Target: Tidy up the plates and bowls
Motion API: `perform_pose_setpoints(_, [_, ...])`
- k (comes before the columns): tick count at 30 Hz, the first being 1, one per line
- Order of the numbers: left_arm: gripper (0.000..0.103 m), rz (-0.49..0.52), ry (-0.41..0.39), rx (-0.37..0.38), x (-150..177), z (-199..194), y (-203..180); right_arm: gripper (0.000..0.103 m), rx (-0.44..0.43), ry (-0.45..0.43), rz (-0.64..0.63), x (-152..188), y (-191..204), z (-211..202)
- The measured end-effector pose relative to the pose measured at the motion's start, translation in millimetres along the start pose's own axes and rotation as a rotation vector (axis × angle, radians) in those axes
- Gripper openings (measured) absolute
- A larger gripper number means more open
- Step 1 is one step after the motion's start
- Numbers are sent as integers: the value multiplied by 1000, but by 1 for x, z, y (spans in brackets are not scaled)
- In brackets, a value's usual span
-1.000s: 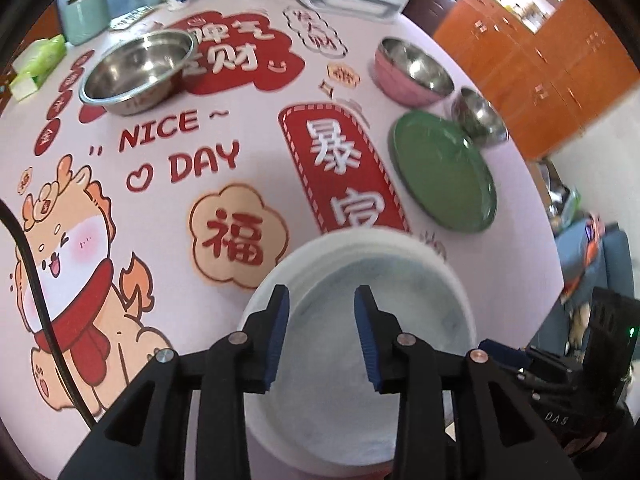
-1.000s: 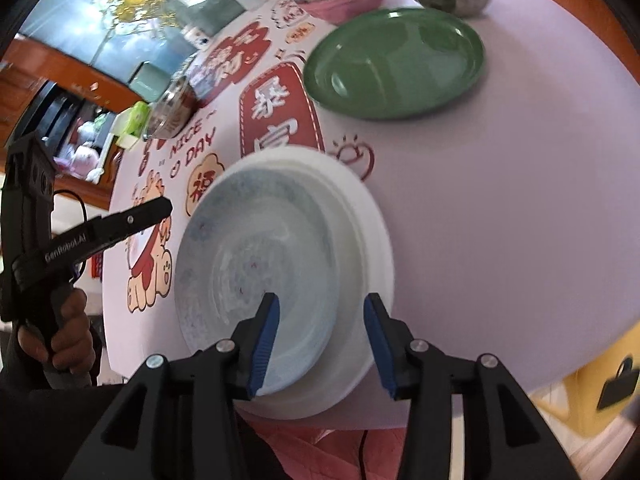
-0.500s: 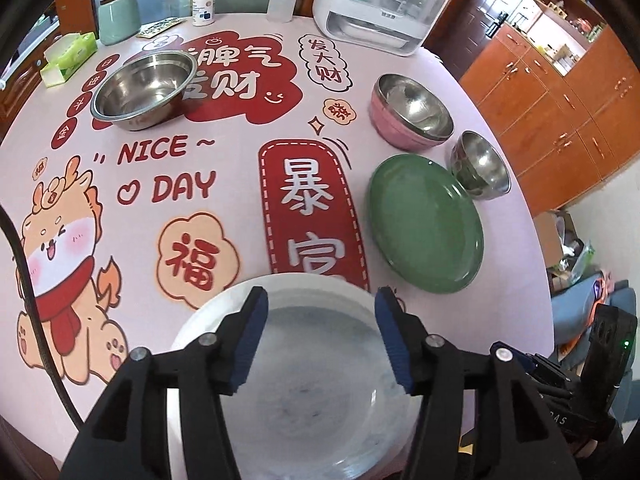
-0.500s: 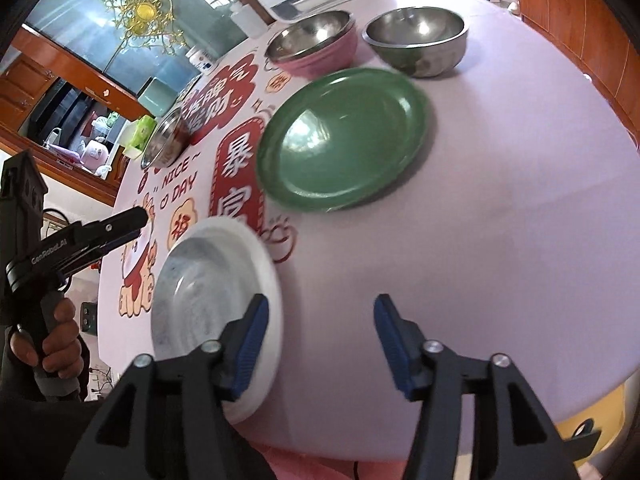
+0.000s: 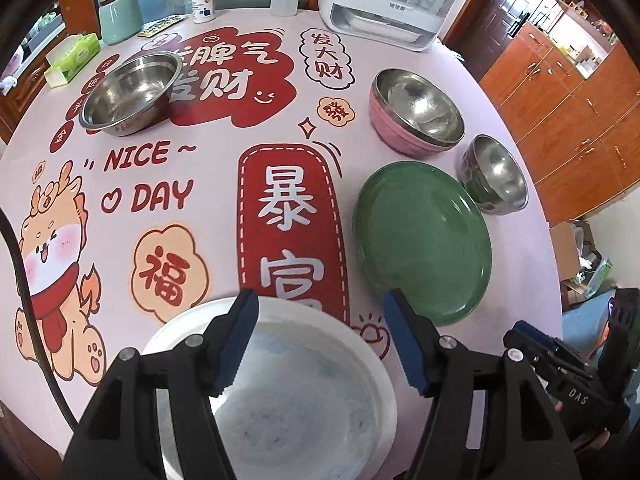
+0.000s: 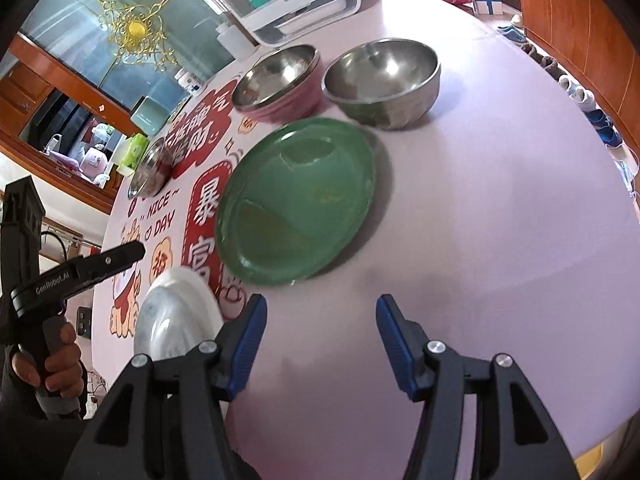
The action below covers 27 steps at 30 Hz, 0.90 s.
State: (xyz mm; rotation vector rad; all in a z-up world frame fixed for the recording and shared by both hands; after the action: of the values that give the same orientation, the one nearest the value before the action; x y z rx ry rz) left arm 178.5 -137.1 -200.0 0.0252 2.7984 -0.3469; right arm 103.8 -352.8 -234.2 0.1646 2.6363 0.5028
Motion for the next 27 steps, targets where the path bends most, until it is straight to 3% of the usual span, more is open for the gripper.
perform_pose_setpoints(7, [67,-6,20,-43,-12,19,-9,57,21,-49,-7,-26,-19,11])
perform_pose_setpoints(15, [67,-21,47,-87,-19,49,-10,57,-18,-96,7,-43,-29,35])
perform_pose_setpoints(27, [67,-30,103,-54,-25,89,-21,57,-67,-92,-47,-52,-28,56])
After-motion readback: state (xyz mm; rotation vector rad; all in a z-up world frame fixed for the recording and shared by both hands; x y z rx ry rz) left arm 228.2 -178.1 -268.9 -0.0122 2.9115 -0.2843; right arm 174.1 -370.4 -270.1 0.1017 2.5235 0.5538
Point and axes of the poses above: each gripper's, at about its wrist camera, not at the fingertips, and z roughly the way its jaws point, y to its left, x to its underside, the point moved 6 cm from there along z, roughly the way its jaws point, and after that the axes turned 5 degrees about -z, right-handed, at the moved point
